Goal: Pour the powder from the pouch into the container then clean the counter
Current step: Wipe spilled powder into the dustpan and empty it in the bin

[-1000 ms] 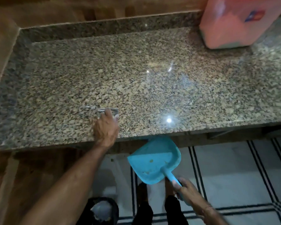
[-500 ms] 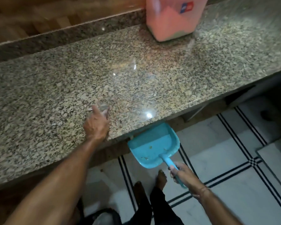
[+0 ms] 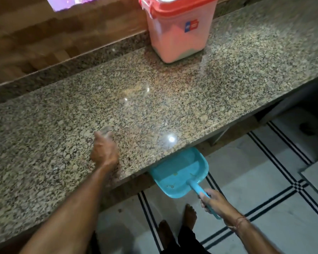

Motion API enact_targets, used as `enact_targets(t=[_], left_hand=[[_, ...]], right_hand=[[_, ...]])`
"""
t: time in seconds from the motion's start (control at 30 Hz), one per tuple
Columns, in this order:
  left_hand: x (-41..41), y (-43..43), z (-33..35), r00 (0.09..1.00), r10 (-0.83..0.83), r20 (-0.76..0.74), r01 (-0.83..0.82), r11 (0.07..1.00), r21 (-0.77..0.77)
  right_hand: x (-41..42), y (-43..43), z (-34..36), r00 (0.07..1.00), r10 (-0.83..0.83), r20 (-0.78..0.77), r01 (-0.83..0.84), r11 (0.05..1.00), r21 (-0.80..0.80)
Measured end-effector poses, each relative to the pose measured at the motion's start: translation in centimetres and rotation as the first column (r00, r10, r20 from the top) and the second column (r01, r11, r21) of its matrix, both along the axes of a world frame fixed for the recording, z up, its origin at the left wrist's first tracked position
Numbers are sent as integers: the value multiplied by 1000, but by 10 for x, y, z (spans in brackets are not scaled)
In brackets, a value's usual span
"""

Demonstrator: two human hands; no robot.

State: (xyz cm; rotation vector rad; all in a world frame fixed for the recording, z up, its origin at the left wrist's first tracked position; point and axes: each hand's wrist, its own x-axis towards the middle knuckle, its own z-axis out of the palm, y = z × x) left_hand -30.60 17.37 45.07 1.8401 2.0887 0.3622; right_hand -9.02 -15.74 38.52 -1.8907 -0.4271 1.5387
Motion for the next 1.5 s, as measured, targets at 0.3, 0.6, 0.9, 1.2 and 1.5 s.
enact_targets(t=[0.3,0.6,0.9,1.2,1.5], left_hand=[[122,-57,-18,918,-394,-51,397,913,88],[86,35,1,979,-184,87,176,980,92],[195,-4,-13,627,-779,-10,778,626,58],[170,135,-9,960,-224,-168,228,974,9],[268,37,-12,425,-905,32,896,425,128]], right_hand=[[39,13,-22,997,-70,16,71,996,-46],[69,-1,-17,997,-51,61,55,997,-59],[60,11,-13,980,-196,15,197,974,-109],[64,20,-15,968,-242,62,246,966,-76],[86,23,-13,957,-279,76,285,954,-93]])
